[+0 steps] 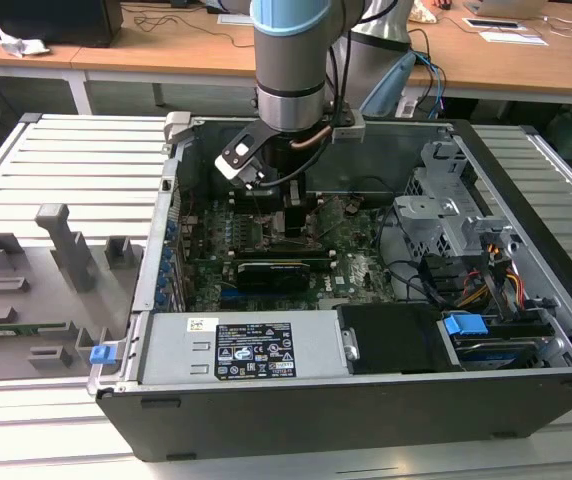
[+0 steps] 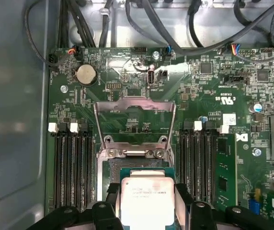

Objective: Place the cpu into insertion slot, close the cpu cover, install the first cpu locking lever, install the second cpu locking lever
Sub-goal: 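Place the cpu into insertion slot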

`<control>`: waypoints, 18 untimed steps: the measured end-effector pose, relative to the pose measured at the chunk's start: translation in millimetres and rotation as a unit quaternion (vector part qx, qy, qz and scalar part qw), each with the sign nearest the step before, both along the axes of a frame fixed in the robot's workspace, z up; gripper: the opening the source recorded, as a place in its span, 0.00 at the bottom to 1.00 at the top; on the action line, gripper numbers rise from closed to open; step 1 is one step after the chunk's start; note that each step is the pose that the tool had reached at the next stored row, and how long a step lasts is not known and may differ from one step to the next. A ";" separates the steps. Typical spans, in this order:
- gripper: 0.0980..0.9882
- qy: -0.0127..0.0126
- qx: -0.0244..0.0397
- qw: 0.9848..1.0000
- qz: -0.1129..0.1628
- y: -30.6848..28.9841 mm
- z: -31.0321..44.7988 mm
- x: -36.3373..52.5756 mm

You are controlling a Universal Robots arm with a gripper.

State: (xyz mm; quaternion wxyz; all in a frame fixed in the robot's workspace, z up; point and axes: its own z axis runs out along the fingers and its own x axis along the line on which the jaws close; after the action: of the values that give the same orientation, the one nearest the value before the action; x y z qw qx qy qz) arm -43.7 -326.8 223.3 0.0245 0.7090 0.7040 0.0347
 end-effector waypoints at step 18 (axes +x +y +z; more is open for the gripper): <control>0.49 0.004 0.000 1.000 -0.004 5.9 -16.4 0.2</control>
State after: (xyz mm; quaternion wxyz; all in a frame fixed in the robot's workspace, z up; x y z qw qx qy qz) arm -43.4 -320.9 206.9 0.0222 0.7120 0.7011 0.0320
